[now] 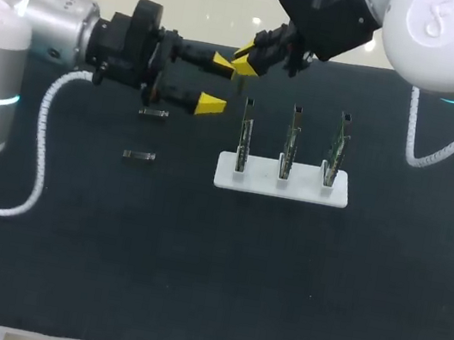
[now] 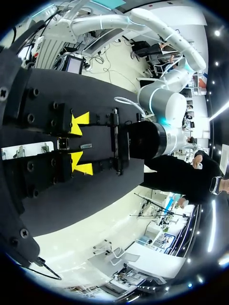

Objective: Pick up the optical module with the left hand, and insert it into the network port with the right hand.

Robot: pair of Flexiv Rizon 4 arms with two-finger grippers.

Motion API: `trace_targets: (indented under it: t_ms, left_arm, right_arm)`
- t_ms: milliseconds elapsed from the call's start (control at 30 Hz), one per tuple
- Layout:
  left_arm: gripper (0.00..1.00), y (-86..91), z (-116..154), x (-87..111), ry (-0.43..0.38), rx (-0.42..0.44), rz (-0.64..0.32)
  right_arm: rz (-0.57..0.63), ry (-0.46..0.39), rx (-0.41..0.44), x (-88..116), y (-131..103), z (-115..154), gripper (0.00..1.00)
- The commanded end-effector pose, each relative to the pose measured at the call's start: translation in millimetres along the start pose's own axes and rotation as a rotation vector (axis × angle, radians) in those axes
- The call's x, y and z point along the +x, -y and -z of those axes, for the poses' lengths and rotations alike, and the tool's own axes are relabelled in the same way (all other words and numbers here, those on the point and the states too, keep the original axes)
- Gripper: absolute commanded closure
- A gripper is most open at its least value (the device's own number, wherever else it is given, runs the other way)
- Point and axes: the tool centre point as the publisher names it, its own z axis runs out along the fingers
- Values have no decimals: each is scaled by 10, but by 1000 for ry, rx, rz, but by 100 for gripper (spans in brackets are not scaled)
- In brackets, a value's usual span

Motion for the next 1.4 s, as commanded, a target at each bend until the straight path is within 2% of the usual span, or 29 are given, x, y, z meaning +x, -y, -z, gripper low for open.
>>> trace_targets:
  t_ms: [33, 300, 467, 667, 733, 767, 900, 1400]
  left_arm:
    - [0, 141, 309, -45, -76, 4, 10]
    - [0, 276, 790, 13, -192, 10, -7]
    - [0, 262, 1011, 65, -242, -20, -1]
    - [0, 189, 1164, 118, -286, -104, -13]
    - [0, 162, 1208, 131, -293, -97, 1]
    - [0, 141, 1226, 160, -309, -121, 0]
    - [0, 100, 1298, 210, -323, -99, 8]
    - [0, 100, 1298, 210, -323, -99, 8]
  right_arm:
    - [0, 0, 1, -1, 0, -6, 100]
    - [0, 0, 1, -1, 0, -6, 100]
    - [0, 0, 1, -1, 0, -6, 100]
    - [0, 0, 1, -1, 0, -6, 100]
    - [0, 0, 1, -1, 0, -6, 100]
    - [0, 0, 1, -1, 0, -6, 100]
    - [0, 0, 1, -1, 0, -6, 100]
    - [0, 0, 1, -1, 0, -6, 100]
